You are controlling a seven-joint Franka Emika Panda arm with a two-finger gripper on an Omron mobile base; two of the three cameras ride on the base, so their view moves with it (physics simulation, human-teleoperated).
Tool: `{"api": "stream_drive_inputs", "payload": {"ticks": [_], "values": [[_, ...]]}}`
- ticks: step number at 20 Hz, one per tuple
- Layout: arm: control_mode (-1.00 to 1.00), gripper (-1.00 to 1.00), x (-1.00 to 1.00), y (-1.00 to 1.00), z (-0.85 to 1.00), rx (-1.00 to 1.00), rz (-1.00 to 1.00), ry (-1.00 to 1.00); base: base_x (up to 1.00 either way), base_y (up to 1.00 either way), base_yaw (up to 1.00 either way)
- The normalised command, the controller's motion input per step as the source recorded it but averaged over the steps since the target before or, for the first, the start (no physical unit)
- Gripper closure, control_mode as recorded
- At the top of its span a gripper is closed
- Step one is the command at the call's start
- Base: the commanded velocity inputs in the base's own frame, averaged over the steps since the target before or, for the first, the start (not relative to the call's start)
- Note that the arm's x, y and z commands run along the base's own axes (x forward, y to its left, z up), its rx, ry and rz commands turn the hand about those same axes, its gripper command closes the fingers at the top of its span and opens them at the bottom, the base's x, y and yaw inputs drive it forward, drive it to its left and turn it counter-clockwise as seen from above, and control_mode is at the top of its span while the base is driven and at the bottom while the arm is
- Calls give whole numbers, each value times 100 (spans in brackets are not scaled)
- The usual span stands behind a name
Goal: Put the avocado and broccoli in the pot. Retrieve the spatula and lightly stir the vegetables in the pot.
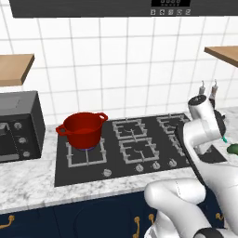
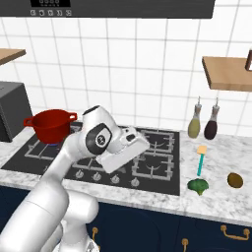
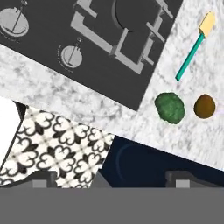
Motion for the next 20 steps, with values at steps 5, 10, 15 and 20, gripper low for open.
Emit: {"api": "stream_drive_inputs", "payload": {"ticks": [5,10,15,20], "values": [[-100,-100,24,-100,-14,-1,14,8,0,0,0],[-100,-100,41,-100,-39,0,5,17,0,0,0],[-100,-100,59,-98,-41,-10,0,16,0,0,0],[-100,-100,70,-50,-33,-4,0,6,0,0,0]]}}
